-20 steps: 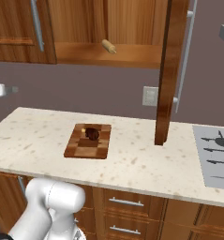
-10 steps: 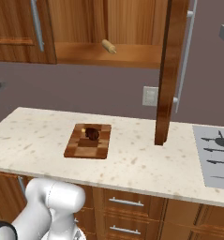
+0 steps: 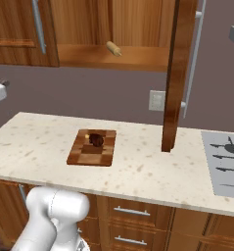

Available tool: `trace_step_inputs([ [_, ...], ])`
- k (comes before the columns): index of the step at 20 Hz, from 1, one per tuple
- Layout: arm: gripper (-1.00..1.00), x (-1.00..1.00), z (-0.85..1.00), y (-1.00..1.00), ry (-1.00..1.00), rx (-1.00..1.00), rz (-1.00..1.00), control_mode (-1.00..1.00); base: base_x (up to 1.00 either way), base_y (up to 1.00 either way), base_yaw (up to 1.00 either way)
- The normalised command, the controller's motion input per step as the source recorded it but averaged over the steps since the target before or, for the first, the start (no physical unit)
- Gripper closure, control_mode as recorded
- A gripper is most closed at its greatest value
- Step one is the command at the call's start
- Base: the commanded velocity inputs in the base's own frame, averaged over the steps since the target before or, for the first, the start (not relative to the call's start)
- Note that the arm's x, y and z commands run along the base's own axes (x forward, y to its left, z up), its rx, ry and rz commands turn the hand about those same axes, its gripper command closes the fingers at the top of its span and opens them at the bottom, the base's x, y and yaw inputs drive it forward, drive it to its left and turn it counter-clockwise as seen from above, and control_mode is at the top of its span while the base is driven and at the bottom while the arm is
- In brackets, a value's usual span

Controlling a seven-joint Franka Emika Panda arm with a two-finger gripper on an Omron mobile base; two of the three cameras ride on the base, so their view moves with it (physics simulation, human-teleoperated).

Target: Open the cabinet, retrieve the rolling pin, and place it next to the meat on the cutting board to prepare for tenderizing.

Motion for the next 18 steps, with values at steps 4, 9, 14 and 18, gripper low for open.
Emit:
trace_step_inputs([
  [4,-1.00,0.00,0.40,-0.16,-0.23,0.00,0.12,-1.00,0.00,0.00,0.00],
  [9,-1.00,0.01,0.47,-0.16,-0.09,0.00,0.08,-1.00,0.00,0.00,0.00],
  [14,-1.00,0.22,0.33,0.00,0.00,0.03,0.07,-1.00,0.00,0.00,0.00],
  [18,-1.00,0.37,0.14,0.00,0.07,0.04,0.03,-1.00,0.00,0.00,0.00],
])
